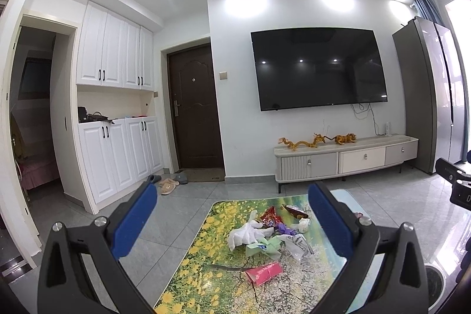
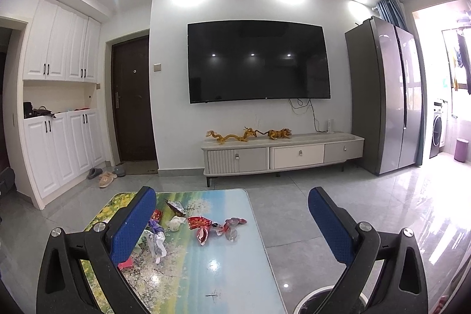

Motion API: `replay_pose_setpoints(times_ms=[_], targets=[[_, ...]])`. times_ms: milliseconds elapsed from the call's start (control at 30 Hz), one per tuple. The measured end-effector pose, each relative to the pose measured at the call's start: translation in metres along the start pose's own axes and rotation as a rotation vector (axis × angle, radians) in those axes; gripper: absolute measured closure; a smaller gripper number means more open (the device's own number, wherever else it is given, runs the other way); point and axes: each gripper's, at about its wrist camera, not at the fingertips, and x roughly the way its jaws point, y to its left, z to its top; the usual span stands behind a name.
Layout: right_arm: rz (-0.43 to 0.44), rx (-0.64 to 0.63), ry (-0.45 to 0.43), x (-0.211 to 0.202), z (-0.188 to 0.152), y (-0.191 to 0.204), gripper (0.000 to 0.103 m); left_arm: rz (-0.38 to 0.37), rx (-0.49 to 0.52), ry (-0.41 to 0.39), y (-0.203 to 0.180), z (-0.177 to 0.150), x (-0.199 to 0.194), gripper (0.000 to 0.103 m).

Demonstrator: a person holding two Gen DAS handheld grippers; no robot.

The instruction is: Collect trash

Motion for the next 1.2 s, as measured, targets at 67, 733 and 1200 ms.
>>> replay_pose_setpoints(times_ms=[67, 733, 1200], targets=[[-0.004, -0.007, 0.007, 0.005, -0.003, 0.002, 0.0, -0.006, 0.0, 0.01, 0.003, -0.005, 0.002, 0.0], [-0.019, -0.028, 0.09, 0.049, -0.015, 0.002, 0.0, -0.02, -0.029, 0.135, 0.011, -0.012, 0.046, 0.0], [0.002, -0.055, 0.155, 0.077, -0.026, 0.009, 0.0, -0.003, -0.047, 0.213, 0.015, -0.018, 0.073, 0.0]])
